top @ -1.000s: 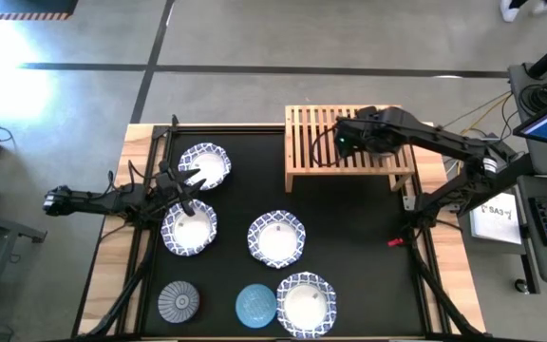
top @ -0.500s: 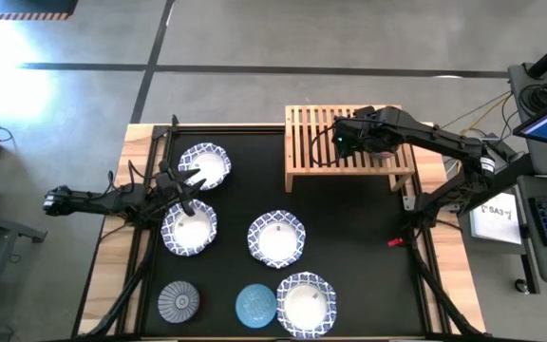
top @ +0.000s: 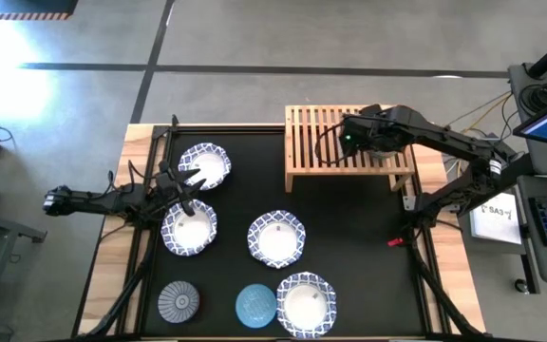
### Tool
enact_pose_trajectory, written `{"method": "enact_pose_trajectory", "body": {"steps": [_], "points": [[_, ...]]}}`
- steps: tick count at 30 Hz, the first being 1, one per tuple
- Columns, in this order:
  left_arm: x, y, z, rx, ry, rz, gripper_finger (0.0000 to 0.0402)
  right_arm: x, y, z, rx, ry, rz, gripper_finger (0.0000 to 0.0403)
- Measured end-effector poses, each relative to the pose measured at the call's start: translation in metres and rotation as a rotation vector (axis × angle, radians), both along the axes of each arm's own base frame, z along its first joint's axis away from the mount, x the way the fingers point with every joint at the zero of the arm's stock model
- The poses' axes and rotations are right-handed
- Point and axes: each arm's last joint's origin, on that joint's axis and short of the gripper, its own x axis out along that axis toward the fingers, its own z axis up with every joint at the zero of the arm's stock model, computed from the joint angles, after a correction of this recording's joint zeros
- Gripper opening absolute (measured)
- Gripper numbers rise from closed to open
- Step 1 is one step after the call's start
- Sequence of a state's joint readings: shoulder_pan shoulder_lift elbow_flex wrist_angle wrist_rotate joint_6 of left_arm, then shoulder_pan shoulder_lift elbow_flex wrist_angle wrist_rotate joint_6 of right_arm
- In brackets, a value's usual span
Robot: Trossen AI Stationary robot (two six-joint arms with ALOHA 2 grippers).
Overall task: Place and stack bowls onto a shelf
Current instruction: Stack the red bowl on top of the yellow bowl on the shelf, then stack the light blue bowl on top of the red bowl on the shelf
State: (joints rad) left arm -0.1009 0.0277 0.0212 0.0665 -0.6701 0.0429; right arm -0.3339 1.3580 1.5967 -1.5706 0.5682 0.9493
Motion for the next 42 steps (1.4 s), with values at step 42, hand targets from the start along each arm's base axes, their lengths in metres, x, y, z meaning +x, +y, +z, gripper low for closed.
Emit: {"method": "enact_pose_trajectory", "body": {"steps": [42], "points": [[0.0,0.0,0.0,0.0,0.0,0.0,0.0159,0.05,0.129,-0.007,0.074,-0.249,0.477,0.0092]]}}
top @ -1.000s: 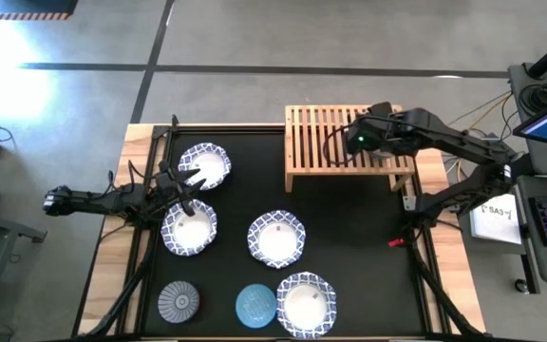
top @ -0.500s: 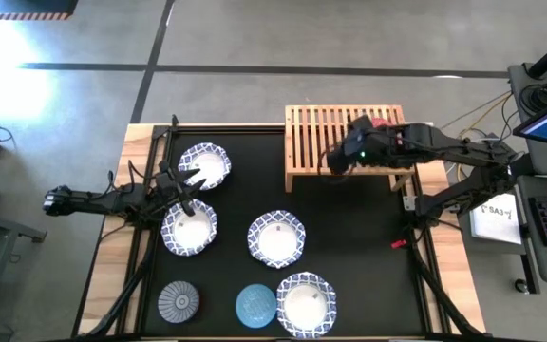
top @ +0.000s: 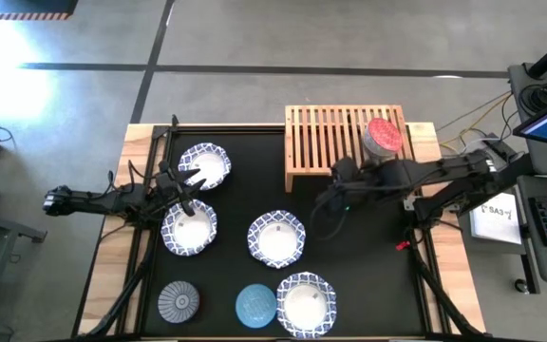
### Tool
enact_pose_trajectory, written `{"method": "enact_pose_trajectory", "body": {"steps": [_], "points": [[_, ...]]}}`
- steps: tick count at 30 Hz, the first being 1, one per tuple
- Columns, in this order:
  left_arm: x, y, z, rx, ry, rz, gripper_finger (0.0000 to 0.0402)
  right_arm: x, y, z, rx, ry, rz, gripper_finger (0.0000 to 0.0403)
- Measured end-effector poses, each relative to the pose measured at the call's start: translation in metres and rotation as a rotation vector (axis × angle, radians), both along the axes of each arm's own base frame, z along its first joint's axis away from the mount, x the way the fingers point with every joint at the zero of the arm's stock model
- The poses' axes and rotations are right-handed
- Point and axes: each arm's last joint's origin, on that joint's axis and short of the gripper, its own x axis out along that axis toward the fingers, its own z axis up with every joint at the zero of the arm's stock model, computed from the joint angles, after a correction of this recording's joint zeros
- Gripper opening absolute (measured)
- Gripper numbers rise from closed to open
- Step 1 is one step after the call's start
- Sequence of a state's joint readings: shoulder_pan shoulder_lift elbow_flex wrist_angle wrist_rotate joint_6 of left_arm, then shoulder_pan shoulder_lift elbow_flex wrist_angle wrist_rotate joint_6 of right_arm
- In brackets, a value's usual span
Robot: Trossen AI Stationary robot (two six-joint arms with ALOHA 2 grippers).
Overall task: Place and stack bowls onto a shelf
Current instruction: Stack the light blue bowl on top of the red bowl on the shelf
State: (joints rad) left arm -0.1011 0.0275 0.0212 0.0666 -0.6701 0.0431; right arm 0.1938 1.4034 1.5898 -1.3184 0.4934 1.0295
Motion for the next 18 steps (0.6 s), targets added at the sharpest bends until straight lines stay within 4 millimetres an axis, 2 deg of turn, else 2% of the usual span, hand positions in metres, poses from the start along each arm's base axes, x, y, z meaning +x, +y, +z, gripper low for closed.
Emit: {"method": "enact_pose_trajectory", "body": {"steps": [18], "points": [[0.0,0.0,0.001,-0.008,-0.02,0.0,0.0159,-0.008,0.047,-0.009,0.023,0.008,0.096,0.0093]]}}
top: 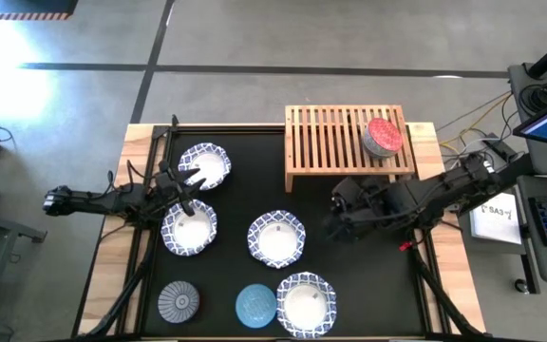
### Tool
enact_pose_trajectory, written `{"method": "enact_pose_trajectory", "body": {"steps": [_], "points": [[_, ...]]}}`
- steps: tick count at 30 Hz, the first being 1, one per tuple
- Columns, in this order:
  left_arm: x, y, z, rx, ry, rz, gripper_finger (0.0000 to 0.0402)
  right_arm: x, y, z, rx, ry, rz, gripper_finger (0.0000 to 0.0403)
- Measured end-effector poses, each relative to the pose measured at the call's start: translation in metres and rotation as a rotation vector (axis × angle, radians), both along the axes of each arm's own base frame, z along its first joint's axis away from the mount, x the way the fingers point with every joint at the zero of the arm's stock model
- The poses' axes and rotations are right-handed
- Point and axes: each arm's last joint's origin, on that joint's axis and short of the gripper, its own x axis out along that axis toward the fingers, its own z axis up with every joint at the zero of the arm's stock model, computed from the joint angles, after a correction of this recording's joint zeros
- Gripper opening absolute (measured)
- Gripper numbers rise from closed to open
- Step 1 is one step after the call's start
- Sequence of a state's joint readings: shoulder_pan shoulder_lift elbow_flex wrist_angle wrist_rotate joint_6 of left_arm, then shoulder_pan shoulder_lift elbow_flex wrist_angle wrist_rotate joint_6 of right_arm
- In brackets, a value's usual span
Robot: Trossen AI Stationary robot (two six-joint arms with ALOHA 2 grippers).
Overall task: Place and stack bowls onto a shelf
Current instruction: Stack the light blue bowl on top of the red bowl on the shelf
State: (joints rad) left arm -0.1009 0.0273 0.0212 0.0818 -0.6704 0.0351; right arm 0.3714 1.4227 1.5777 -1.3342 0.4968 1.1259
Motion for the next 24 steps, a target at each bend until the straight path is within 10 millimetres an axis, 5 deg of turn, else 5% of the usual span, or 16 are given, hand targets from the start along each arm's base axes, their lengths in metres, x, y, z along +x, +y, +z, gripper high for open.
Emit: {"method": "enact_pose_trajectory", "body": {"steps": [12,18,24], "points": [[0.0,0.0,0.008,-0.053,-0.115,-0.029,0.0159,-0.004,0.01,-0.016,-0.015,0.017,-0.013,0.0092],[0.003,-0.01,0.02,-0.136,-0.275,-0.414,0.0159,-0.003,0.009,-0.017,-0.038,-0.028,-0.084,0.0092],[0.014,-0.013,0.009,-0.293,-0.191,-0.455,0.0159,-0.003,0.009,-0.017,-0.005,-0.044,-0.127,0.0094]]}}
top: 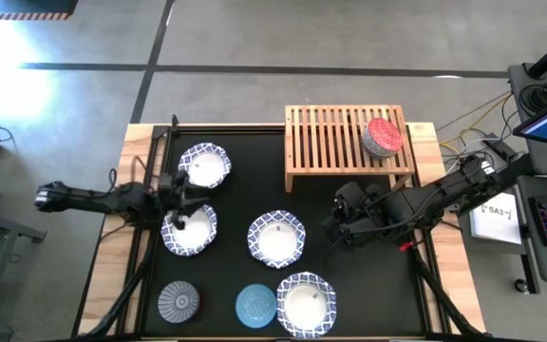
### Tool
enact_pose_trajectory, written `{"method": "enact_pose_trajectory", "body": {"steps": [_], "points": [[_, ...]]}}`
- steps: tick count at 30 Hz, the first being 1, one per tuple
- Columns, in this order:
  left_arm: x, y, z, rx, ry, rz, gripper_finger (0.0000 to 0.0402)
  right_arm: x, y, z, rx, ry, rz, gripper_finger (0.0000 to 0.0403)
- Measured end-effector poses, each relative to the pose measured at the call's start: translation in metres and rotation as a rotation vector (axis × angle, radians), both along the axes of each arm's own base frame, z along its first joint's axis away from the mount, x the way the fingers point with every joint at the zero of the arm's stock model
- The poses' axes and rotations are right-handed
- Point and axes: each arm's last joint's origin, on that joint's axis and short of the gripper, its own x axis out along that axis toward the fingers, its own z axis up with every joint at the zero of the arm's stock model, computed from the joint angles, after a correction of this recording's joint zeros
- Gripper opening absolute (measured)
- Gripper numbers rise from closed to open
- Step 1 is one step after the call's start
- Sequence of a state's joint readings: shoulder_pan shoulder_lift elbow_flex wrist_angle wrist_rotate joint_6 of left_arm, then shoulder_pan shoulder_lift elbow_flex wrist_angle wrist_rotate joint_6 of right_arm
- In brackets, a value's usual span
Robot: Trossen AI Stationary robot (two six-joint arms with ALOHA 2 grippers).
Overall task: Place and stack bowls onto a shelf
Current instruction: Stack the light blue bowl on top of the red bowl on the shelf
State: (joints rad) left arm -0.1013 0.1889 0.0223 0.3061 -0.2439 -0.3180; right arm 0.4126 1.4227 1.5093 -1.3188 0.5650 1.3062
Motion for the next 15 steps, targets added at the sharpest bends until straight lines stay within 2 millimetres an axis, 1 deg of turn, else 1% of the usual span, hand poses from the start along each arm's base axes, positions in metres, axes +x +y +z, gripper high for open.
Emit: {"method": "enact_pose_trajectory", "body": {"steps": [2,4,6,10,15], "points": [[0.006,-0.001,-0.006,-0.023,0.073,-0.003,0.0159,0.0,0.0,0.0,0.024,0.007,0.001,0.0095],[0.012,-0.001,-0.007,-0.062,0.156,-0.007,0.0159,0.0,0.001,-0.001,0.043,0.016,0.007,0.0096],[0.021,-0.004,-0.003,-0.094,0.229,-0.021,0.0159,0.0,0.001,-0.001,0.043,0.021,0.014,0.0095],[0.043,-0.011,0.007,-0.081,0.398,-0.05,0.0159,-0.001,0.001,-0.001,0.044,0.055,0.053,0.0098],[0.072,-0.016,0.009,-0.116,0.636,-0.029,0.0159,-0.002,0.002,-0.004,0.035,0.078,0.077,0.0098]]}}
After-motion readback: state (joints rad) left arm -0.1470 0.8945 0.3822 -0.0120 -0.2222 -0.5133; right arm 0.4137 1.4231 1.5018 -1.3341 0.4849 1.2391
